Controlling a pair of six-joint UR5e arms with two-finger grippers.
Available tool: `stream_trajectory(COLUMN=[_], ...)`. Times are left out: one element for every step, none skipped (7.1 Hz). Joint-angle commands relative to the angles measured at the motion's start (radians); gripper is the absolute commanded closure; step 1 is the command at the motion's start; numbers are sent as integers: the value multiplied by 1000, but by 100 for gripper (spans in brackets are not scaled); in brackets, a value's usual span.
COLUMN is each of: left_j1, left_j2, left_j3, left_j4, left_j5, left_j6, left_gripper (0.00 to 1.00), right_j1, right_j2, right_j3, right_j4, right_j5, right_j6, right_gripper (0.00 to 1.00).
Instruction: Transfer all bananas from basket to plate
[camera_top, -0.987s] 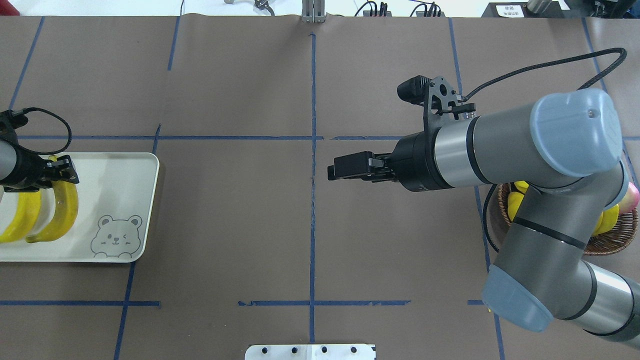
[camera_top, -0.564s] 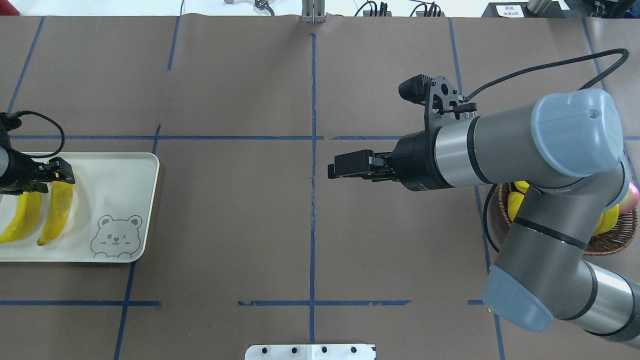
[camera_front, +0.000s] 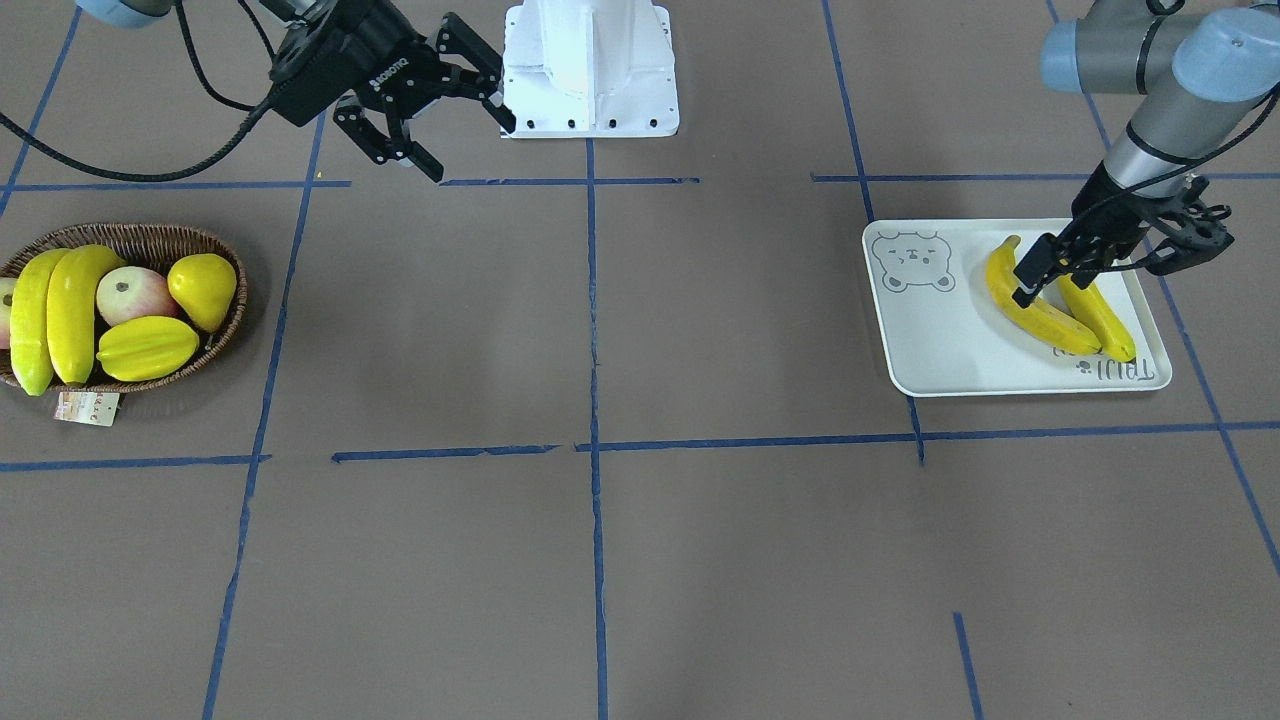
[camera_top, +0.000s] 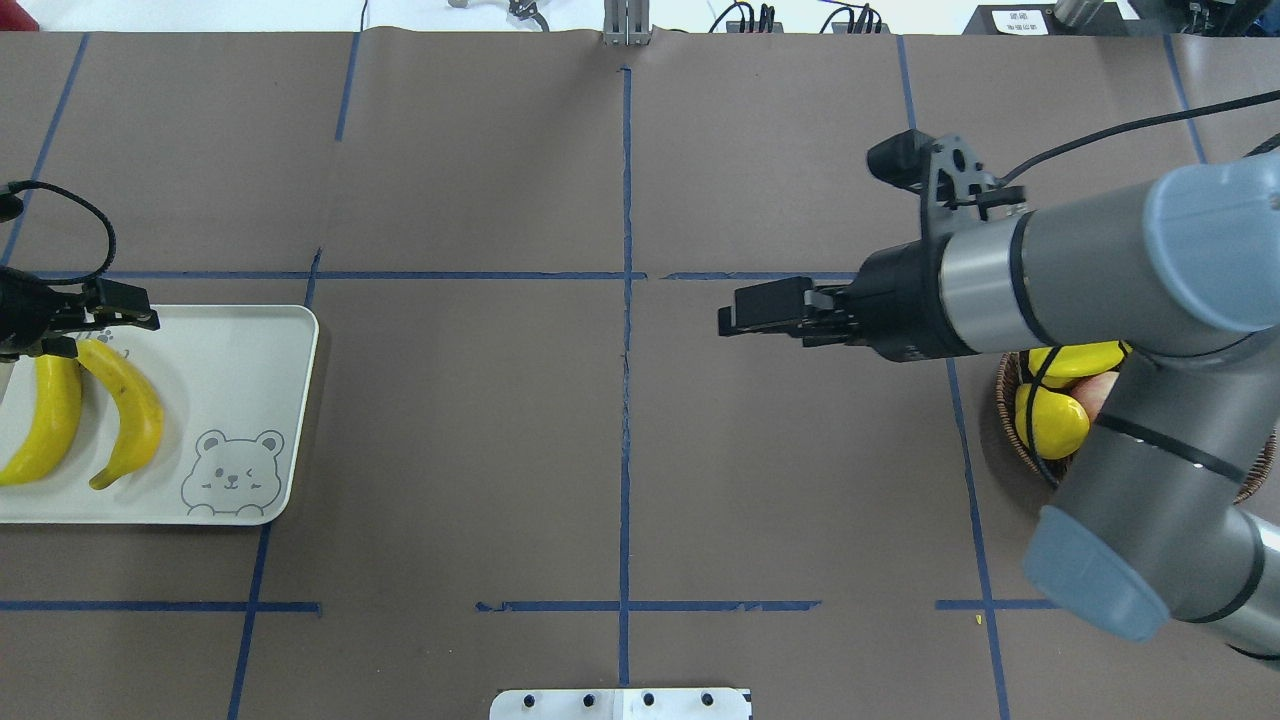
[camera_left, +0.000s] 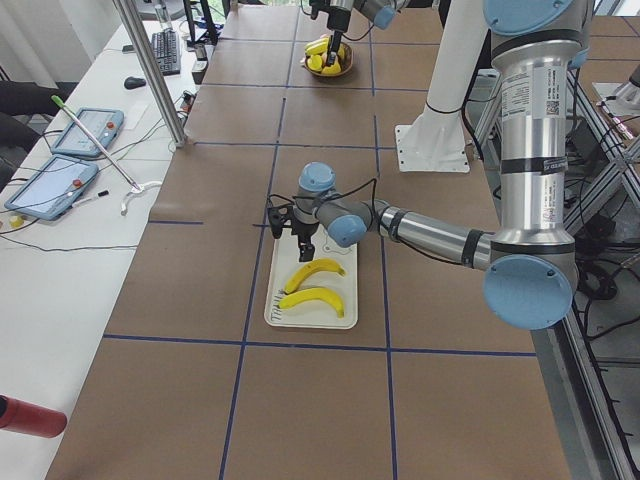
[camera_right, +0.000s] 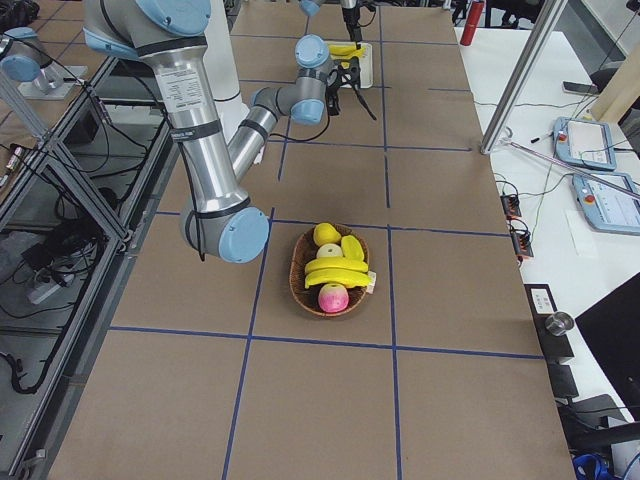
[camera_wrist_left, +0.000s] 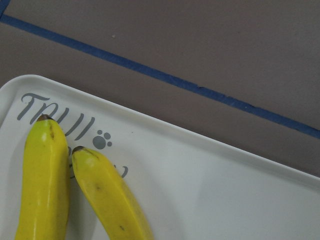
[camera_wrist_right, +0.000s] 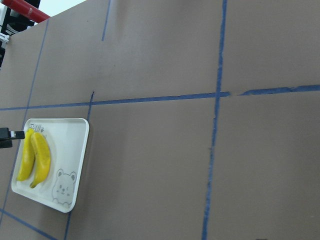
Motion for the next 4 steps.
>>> stream_trajectory(left_j1=[0, -1, -3, 0], left_j2=[-31, -28, -22, -26], left_j3=[-29, -24, -13, -25], left_j4=[-17, -87, -131, -136], left_j5=[5, 0, -1, 5], left_j6=[-14, -29, -40, -101], left_gripper=[0, 0, 0, 0], right_j1=[143, 181, 224, 263], right_j2=[-147, -231, -346, -426], right_j3=[24, 35, 58, 56], right_j4=[3, 1, 1, 1], right_j5=[111, 115, 115, 113], right_j6=[-48, -103, -204, -286], right_gripper=[0, 0, 0, 0])
